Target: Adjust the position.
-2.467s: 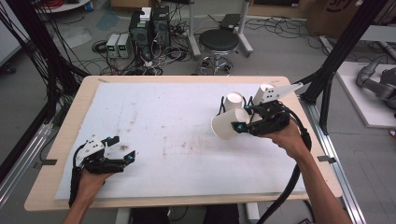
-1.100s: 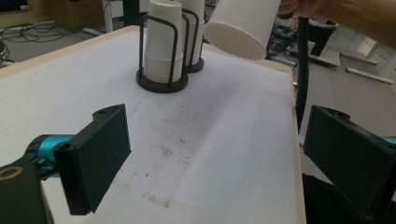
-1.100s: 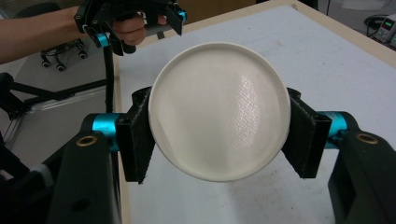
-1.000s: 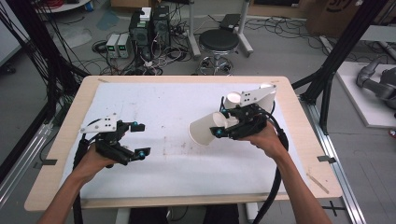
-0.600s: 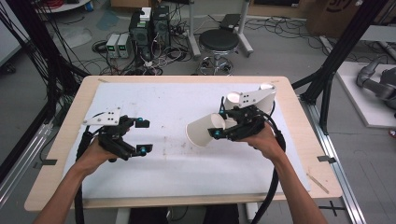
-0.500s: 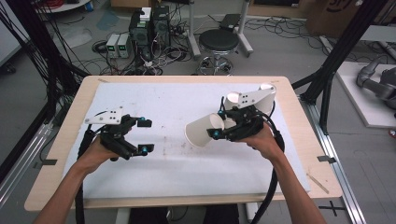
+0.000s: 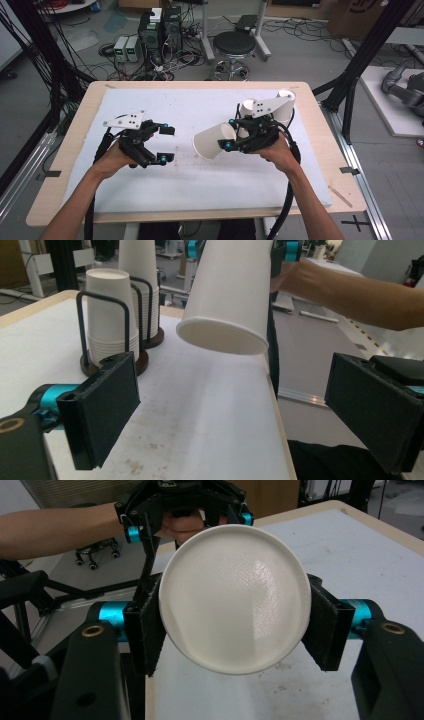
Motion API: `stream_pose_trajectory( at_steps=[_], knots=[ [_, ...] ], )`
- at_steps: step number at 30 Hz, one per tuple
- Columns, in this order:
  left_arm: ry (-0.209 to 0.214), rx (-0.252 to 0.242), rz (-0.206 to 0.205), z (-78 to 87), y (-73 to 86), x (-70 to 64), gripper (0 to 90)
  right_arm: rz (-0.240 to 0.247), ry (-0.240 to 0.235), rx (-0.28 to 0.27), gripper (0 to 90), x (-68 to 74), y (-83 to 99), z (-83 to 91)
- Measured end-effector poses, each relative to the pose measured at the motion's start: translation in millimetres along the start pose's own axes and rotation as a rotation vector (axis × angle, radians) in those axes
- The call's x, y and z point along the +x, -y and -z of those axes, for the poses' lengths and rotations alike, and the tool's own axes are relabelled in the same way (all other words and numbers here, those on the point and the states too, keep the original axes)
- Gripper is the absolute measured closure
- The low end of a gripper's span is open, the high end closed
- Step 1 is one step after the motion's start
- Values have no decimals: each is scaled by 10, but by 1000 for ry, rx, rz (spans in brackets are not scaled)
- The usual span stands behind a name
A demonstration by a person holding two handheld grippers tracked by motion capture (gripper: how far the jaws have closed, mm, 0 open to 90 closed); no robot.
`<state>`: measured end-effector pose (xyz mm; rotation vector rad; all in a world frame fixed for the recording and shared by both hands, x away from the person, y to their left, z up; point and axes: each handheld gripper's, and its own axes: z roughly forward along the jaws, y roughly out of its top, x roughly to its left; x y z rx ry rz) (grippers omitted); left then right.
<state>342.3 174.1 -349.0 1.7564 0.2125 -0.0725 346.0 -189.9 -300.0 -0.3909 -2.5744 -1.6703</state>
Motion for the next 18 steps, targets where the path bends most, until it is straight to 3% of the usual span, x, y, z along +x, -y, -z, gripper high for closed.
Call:
stream_pose_trajectory(
  at_steps=[9, 18],
  knots=[
    [48, 15, -17, -171, -82, 50, 72, 9, -26, -28, 359, -13, 2, -76],
    [66, 15, -28, -364, -46, 59, 72, 11, -50, -31, 359, -12, -5, -145]
  ],
)
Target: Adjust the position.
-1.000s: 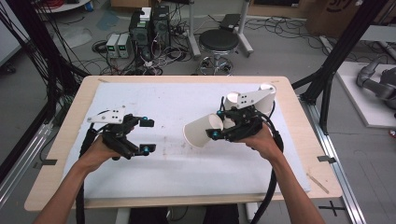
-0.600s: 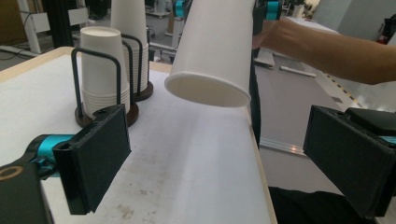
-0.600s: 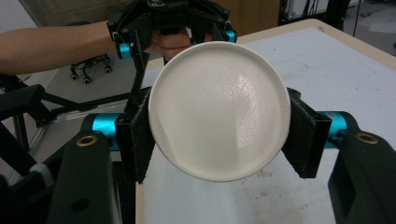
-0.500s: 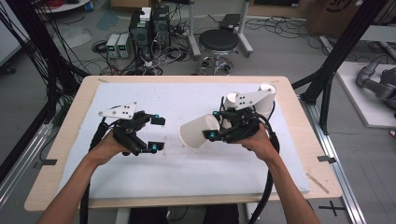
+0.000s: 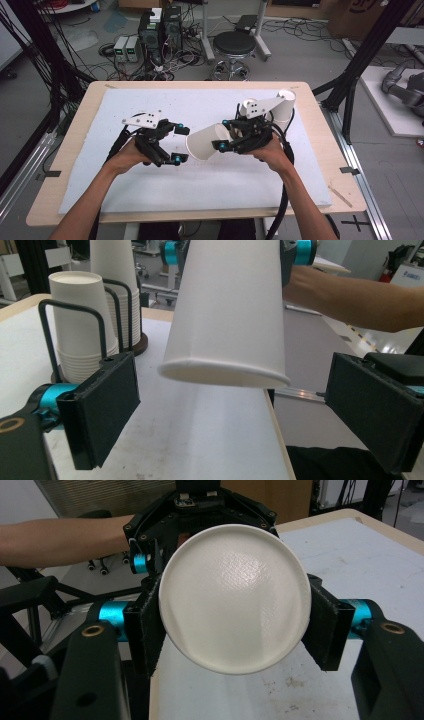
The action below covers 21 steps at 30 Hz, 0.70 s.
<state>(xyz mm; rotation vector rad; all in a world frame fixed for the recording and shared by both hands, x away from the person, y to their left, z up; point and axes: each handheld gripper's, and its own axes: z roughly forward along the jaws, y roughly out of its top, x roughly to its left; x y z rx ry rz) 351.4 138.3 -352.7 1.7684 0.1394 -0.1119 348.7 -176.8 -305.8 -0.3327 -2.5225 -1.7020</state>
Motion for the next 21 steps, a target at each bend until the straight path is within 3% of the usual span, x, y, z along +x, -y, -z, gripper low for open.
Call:
stream_pose_trajectory(
  at_steps=[17, 21],
  knots=[
    [13, -3, -13, -223, 39, 16, 72, 9, -28, -30, 359, 5, 16, -72],
    [35, 1, -20, -259, 48, 6, 88, 9, -32, -37, 360, 10, 22, -72]
  ],
)
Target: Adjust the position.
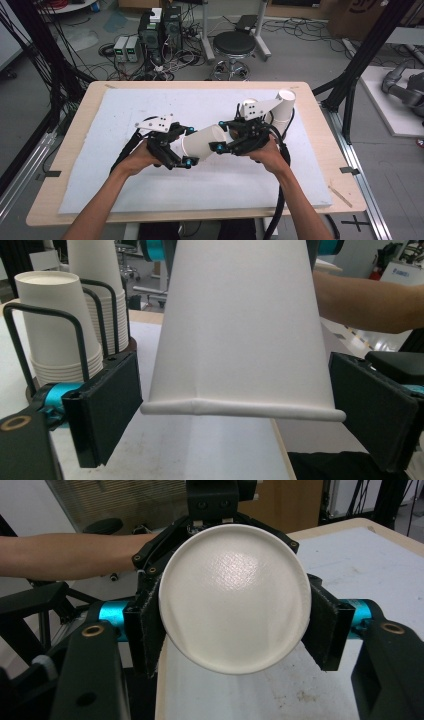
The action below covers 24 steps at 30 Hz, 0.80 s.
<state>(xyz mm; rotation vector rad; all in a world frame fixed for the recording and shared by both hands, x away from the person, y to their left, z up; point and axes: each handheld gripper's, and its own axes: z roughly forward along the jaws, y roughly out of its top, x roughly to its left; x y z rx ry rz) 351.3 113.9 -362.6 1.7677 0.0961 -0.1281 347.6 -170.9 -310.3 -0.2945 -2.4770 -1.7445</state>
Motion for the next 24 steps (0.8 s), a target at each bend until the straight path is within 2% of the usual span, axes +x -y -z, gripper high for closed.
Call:
stream_pose_trajectory(
  at_steps=[7, 11, 16, 24],
  knots=[
    [18, 7, 0, -22, 9, -8, 120, 2, -20, -11, 360, 10, 17, -24],
    [31, 9, -9, -7, 3, -12, 187, 11, -24, -18, 360, 20, 12, -37],
    [29, 16, -24, 7, -2, -13, 227, 10, -23, -17, 363, 16, 17, -43],
    [22, 20, -26, 36, -9, -16, 275, 13, -21, -16, 367, 14, 20, -52]
  ],
)
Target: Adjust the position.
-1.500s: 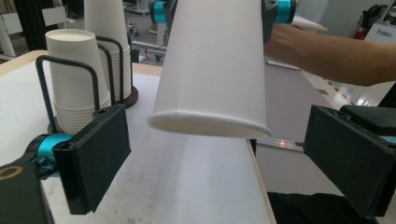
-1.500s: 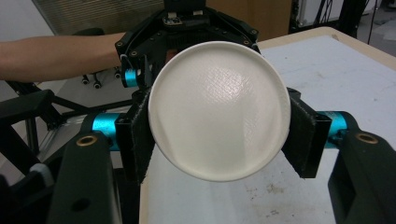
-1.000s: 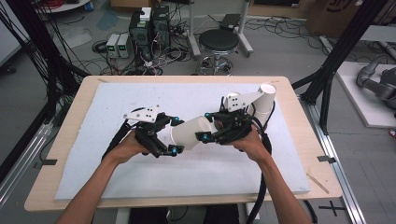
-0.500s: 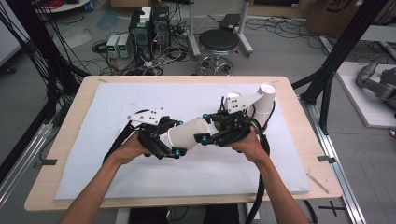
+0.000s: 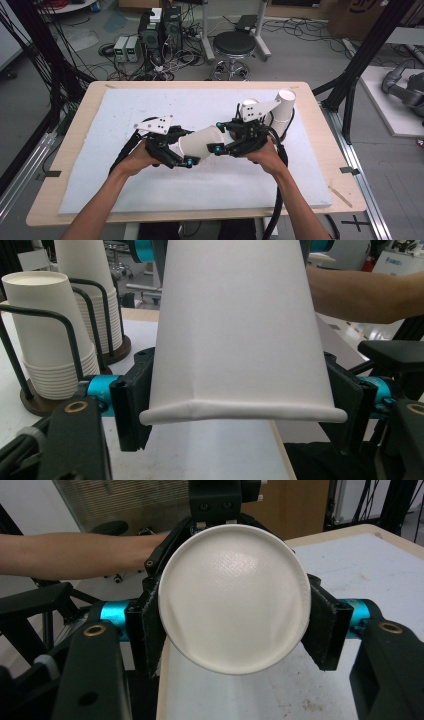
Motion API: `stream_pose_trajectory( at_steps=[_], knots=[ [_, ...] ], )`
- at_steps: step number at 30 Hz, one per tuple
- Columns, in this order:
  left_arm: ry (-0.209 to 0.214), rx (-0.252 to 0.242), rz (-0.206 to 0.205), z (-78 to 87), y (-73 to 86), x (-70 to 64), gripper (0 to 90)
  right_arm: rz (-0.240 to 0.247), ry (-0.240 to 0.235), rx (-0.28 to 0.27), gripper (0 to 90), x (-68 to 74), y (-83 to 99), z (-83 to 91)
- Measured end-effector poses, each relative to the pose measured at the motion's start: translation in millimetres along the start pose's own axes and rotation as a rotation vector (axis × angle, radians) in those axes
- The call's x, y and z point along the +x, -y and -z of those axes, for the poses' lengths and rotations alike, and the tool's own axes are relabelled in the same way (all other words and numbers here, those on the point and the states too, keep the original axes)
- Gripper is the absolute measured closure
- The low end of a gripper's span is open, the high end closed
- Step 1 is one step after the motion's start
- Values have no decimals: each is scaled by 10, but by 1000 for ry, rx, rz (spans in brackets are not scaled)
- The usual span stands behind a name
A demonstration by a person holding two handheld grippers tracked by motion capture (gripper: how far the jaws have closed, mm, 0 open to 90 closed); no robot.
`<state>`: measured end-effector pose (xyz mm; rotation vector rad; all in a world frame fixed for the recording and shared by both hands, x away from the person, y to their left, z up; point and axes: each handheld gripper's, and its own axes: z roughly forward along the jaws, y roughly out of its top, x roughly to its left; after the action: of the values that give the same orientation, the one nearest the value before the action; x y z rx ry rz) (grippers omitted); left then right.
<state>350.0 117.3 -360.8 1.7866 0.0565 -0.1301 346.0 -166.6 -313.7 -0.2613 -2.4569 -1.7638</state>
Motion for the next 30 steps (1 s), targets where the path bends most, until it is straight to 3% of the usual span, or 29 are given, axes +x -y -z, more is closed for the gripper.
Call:
stream_pose_trajectory(
  at_steps=[15, 20, 30],
  knots=[
    [-11, 6, -7, 24, -7, -6, 306, 13, 8, 12, 359, -8, 7, -10],
    [-19, 10, -2, 40, -8, -1, 306, 3, 28, 20, 182, 8, 9, -48],
    [-32, 7, -6, 78, -18, -5, 303, -2, 36, 25, 141, 9, -1, 2]
  ],
)
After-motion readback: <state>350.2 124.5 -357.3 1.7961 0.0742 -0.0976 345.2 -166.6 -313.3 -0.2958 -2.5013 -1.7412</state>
